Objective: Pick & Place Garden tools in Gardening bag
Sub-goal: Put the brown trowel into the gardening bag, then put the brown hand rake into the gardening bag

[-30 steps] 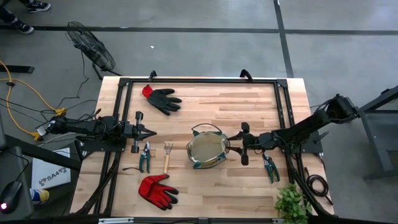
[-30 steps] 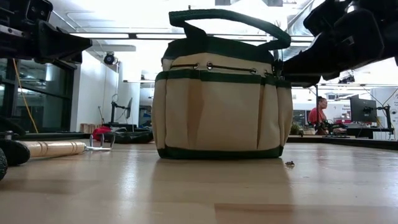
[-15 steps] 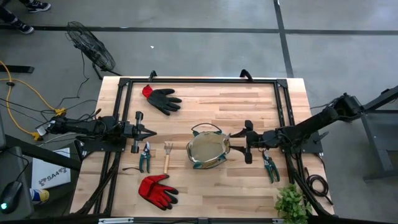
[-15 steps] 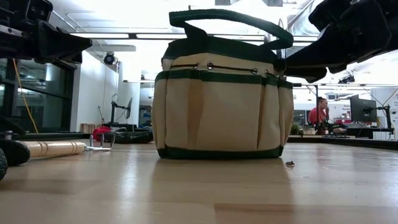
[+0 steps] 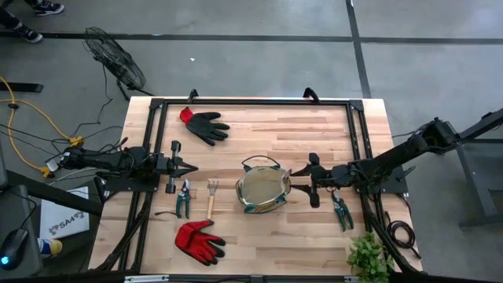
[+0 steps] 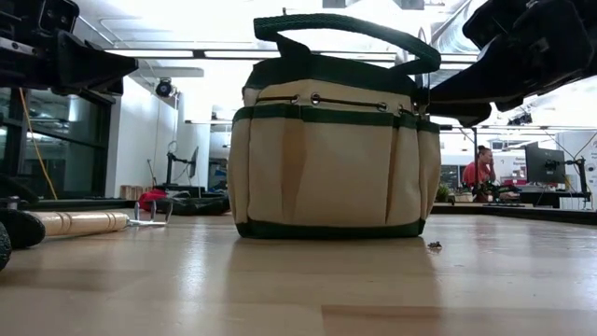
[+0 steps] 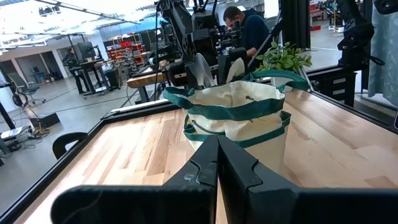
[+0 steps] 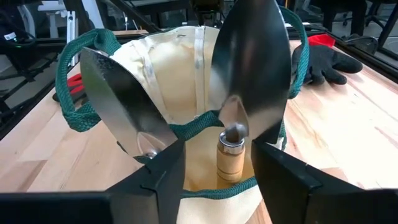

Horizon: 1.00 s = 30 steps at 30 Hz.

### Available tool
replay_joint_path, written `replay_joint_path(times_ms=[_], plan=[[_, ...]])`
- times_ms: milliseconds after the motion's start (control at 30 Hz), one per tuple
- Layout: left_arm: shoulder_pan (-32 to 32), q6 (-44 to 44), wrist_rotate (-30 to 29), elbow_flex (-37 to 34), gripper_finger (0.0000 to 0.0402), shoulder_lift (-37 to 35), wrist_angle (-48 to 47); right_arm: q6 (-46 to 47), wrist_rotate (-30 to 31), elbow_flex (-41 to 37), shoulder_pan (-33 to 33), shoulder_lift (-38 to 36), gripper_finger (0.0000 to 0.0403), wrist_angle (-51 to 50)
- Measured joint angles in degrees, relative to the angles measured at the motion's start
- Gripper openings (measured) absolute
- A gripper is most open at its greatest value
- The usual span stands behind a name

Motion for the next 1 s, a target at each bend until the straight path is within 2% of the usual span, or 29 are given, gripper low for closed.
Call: replay_joint_path(times_ms=[200, 533, 733, 1000], plan=[[0.0, 0.0, 0.0, 0.0, 0.0, 0.0, 0.0, 0.2, -0.9, 0.0, 0.0, 0.0, 0.014, 0.4], [0.0, 0.0, -0.2, 0.0, 0.0, 0.0, 0.0, 3.4, -3.2, 0.0, 0.2, -0.9, 0.0137, -0.2], [0.0, 0.0, -0.2, 0.0, 0.0, 0.0, 0.0, 4.5, -2.9, 0.0, 2.7, -1.0, 0.0137, -2.2], [0.0, 0.0, -0.2, 0.0, 0.0, 0.0, 0.0, 9.9, -2.9, 0.0, 3.8, -4.5, 0.0137, -4.6]])
